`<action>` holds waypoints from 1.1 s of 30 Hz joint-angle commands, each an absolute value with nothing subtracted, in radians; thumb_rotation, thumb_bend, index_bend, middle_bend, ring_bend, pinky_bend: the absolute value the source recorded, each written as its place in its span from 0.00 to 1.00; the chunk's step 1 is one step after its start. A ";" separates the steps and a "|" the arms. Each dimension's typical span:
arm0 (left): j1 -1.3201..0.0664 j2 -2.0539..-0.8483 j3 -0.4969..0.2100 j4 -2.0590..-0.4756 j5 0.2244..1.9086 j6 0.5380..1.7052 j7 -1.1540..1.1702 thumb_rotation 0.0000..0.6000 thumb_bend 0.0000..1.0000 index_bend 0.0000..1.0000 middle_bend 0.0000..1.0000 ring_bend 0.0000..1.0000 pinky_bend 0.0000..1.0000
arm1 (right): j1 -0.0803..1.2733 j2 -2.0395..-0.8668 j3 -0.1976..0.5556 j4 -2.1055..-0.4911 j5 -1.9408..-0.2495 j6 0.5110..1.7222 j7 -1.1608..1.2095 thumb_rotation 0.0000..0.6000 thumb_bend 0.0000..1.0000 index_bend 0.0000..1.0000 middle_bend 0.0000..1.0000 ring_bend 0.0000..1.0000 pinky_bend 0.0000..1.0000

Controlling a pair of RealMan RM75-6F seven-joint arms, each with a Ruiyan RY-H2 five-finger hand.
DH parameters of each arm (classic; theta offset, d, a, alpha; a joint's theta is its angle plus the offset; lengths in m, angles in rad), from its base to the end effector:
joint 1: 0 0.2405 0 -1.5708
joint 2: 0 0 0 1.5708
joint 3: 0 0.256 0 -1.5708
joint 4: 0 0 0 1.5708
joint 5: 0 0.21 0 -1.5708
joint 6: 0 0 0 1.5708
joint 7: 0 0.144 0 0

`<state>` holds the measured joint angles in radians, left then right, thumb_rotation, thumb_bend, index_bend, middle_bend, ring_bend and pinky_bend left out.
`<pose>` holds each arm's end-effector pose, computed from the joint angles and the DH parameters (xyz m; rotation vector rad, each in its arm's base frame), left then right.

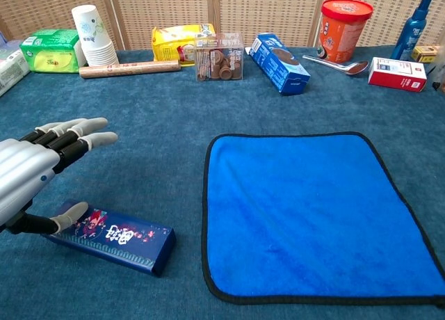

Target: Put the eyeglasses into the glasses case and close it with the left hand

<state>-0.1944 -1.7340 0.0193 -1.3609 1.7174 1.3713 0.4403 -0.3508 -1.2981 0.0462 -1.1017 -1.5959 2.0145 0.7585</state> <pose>-0.2121 0.1794 -0.0430 -1.7810 -0.7019 -0.9952 -0.3685 -0.0100 0.2039 0.9615 -0.9254 1.3120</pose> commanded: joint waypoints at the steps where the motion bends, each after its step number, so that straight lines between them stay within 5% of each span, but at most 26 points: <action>1: -0.201 -1.735 0.016 -1.367 1.708 1.364 0.450 1.00 0.34 0.07 0.00 0.00 0.05 | -0.351 -1.296 0.046 -1.106 -1.597 2.013 0.754 0.80 0.34 0.04 0.13 0.00 0.14; 13: -0.211 -1.718 0.015 -1.400 1.686 1.371 0.458 1.00 0.34 0.07 0.00 0.00 0.05 | -0.359 -1.287 0.047 -1.125 -1.595 2.017 0.743 0.80 0.34 0.03 0.13 0.00 0.14; 18: -0.212 -1.689 0.030 -1.421 1.732 1.418 0.440 0.89 0.34 0.06 0.00 0.00 0.04 | -0.357 -1.283 0.048 -1.134 -1.599 2.018 0.733 0.80 0.34 0.04 0.13 0.00 0.14; 22: -0.217 -1.596 0.076 -1.509 1.756 1.401 0.419 0.82 0.33 0.06 0.00 0.00 0.02 | -0.351 -1.276 0.048 -1.153 -1.608 2.016 0.712 0.79 0.34 0.03 0.13 0.00 0.14; 33: -0.233 -1.398 0.129 -1.712 1.704 1.270 0.621 0.81 0.26 0.06 0.00 0.00 0.00 | -0.334 -1.270 0.045 -1.199 -1.634 2.013 0.658 0.83 0.34 0.03 0.13 0.00 0.14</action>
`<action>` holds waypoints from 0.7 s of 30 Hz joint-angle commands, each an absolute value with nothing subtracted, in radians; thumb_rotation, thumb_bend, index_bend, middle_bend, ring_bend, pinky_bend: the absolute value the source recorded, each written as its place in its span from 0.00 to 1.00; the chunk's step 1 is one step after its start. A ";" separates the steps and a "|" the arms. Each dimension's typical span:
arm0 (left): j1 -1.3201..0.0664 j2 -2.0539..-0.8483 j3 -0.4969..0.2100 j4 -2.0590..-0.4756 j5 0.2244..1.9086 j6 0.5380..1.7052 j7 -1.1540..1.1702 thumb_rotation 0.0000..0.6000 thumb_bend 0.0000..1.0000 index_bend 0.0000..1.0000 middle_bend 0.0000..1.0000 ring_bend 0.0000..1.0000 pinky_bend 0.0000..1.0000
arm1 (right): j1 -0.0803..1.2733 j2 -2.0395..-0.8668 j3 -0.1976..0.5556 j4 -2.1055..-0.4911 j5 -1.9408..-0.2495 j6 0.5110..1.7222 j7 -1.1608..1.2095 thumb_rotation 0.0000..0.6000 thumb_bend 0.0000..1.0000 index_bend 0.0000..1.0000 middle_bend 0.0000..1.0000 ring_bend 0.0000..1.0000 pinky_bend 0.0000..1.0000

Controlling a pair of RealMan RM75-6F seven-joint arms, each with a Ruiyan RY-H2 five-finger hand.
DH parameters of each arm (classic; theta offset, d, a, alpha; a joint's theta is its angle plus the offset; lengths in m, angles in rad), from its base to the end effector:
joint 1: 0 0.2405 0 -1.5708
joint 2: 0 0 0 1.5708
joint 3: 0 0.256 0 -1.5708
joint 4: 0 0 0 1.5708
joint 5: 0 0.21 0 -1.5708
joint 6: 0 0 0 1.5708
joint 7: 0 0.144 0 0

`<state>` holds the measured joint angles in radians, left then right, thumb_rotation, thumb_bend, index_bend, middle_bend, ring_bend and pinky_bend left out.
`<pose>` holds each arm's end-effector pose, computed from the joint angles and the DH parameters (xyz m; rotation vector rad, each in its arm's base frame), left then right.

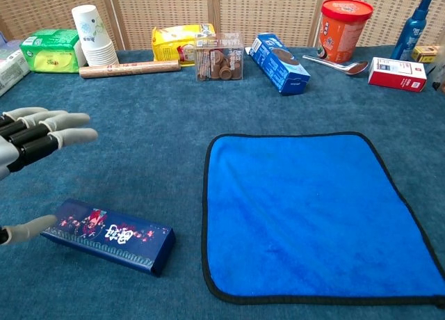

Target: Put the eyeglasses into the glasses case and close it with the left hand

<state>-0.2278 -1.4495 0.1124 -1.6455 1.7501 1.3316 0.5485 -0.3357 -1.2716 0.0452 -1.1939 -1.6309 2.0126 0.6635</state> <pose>-0.2112 0.1616 0.0126 -1.9479 -0.6093 -0.9027 -0.3561 -0.0200 0.2010 0.9821 -0.9077 1.3090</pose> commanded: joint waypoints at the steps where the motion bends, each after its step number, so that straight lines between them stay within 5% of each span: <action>1: -0.237 -1.387 0.129 -1.729 1.690 1.249 0.648 0.81 0.26 0.06 0.00 0.00 0.00 | -0.333 -1.269 0.045 -1.202 -1.635 2.014 0.655 0.83 0.34 0.04 0.13 0.00 0.14; 10: -0.264 -1.382 0.131 -1.802 1.556 1.111 0.774 0.80 0.25 0.07 0.00 0.00 0.00 | -0.337 -1.263 0.046 -1.213 -1.625 2.013 0.652 0.83 0.34 0.03 0.13 0.00 0.14; 21: -0.300 -1.458 0.081 -1.803 1.464 1.075 0.875 0.80 0.25 0.06 0.00 0.00 0.00 | -0.340 -1.259 0.048 -1.214 -1.614 2.010 0.659 0.83 0.34 0.03 0.13 0.00 0.14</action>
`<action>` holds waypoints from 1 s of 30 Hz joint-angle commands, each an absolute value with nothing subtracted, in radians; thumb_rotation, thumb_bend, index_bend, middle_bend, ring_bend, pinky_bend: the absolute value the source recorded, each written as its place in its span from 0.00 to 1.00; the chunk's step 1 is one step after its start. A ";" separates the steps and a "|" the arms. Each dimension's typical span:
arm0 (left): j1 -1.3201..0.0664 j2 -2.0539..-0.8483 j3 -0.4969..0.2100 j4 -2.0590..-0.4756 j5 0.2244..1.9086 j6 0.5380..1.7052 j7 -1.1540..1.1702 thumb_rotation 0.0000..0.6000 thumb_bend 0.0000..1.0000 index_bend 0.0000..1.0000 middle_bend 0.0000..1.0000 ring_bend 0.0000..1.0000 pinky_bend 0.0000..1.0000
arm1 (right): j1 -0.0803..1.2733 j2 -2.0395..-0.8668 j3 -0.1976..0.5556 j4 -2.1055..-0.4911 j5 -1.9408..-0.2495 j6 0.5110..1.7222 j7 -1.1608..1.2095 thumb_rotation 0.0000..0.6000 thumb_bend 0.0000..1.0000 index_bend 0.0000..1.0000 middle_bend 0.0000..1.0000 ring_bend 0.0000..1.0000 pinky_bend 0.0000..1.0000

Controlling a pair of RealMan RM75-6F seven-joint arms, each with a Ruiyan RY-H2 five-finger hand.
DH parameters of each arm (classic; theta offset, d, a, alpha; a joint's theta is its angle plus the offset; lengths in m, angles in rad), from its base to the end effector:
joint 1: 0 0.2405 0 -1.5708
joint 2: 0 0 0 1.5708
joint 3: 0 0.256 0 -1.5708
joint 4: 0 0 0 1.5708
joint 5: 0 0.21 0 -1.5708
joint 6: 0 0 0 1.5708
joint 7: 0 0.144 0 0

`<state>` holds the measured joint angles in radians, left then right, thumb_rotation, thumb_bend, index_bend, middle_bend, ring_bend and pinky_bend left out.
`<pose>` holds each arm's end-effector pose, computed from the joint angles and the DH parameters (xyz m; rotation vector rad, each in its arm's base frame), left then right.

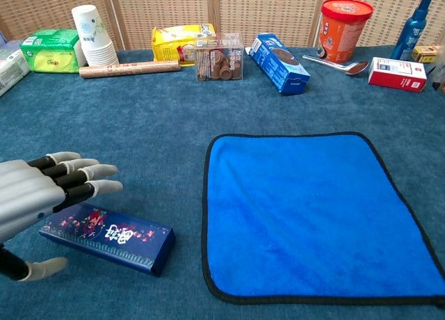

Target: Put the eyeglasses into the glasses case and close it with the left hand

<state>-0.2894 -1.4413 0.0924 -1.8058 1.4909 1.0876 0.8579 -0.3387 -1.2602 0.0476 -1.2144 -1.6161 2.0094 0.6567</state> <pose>-0.1974 0.1647 -0.0134 -2.1263 -0.6312 -0.6162 -0.3560 -0.0197 0.2042 0.9636 -0.9058 1.2982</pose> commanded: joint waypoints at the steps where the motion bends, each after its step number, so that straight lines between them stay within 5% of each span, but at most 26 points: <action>1: -0.303 -1.461 0.080 -1.804 1.455 1.070 0.880 0.79 0.25 0.06 0.00 0.00 0.00 | -0.341 -1.259 0.049 -1.214 -1.613 2.011 0.659 0.82 0.34 0.03 0.13 0.00 0.14; 11: -0.337 -1.485 0.067 -1.804 1.376 1.044 0.932 0.75 0.25 0.20 0.00 0.00 0.00 | -0.337 -1.233 0.014 -1.210 -1.652 1.987 0.619 0.84 0.34 0.04 0.13 0.00 0.14; 30: -0.370 -1.498 0.085 -1.804 1.325 1.062 0.949 0.70 0.24 0.27 0.00 0.00 0.00 | -0.319 -1.182 -0.039 -1.239 -1.725 1.955 0.408 0.80 0.34 0.13 0.15 0.00 0.12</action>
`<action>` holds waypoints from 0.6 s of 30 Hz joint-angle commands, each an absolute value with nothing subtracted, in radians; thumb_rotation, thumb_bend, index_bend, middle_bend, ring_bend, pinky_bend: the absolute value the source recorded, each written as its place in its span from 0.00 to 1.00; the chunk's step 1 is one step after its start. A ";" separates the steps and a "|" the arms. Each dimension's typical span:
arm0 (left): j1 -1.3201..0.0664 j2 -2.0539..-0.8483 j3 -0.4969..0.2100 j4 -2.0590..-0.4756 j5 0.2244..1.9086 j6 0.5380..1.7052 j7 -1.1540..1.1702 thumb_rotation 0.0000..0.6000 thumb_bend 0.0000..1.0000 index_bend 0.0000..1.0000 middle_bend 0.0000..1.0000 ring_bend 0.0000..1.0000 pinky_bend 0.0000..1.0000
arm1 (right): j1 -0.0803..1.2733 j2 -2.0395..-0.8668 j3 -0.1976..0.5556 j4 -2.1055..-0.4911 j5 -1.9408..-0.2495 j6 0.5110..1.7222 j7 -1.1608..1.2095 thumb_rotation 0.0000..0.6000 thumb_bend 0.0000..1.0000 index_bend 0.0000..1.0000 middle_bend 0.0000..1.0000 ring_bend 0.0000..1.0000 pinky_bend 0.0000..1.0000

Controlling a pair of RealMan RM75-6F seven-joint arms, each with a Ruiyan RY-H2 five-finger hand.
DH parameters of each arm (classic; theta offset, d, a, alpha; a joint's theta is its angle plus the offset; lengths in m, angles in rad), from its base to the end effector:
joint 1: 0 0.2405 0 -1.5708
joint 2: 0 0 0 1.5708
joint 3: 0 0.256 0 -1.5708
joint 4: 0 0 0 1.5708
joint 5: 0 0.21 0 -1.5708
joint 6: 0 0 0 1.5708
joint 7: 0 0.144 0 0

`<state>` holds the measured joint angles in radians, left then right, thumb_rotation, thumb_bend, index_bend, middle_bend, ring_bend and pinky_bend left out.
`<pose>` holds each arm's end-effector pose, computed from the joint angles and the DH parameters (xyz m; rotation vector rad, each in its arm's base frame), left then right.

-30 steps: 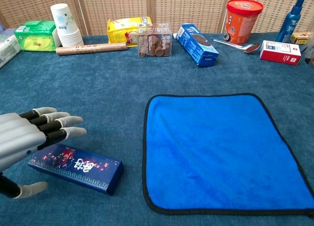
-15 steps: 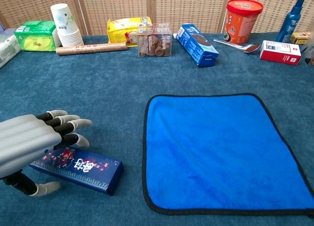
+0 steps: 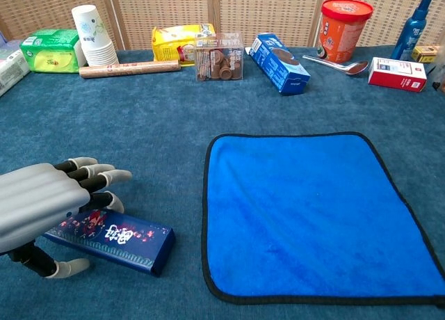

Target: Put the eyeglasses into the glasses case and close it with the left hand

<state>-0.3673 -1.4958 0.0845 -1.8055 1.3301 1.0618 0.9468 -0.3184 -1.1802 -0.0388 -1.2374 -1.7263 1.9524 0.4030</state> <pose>-0.1897 0.1781 -0.0310 -2.1537 -0.6507 -0.5488 -0.3497 -0.0173 0.2025 1.2333 -0.8663 1.0558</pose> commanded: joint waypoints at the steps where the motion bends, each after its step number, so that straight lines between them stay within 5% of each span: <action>1: -0.371 -1.499 0.086 -1.804 1.322 1.062 0.950 0.70 0.24 0.27 0.00 0.00 0.00 | -0.319 -1.183 -0.039 -1.239 -1.724 1.956 0.409 0.80 0.34 0.13 0.15 0.00 0.12; 11: -0.391 -1.513 0.087 -1.799 1.295 1.066 0.958 0.67 0.24 0.42 0.00 0.00 0.00 | -0.329 -1.198 -0.031 -1.220 -1.708 1.986 0.460 0.80 0.34 0.13 0.15 0.00 0.12; 18: -0.397 -1.508 0.057 -1.778 1.330 1.110 0.882 0.67 0.24 0.43 0.01 0.00 0.00 | -0.324 -1.203 -0.029 -1.214 -1.707 1.986 0.467 0.80 0.34 0.13 0.15 0.00 0.12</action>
<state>-0.3934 -1.5108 0.0657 -1.7834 1.3262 1.1028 0.8914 -0.3242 -1.2028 -0.0290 -1.2136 -1.7064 1.9860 0.4669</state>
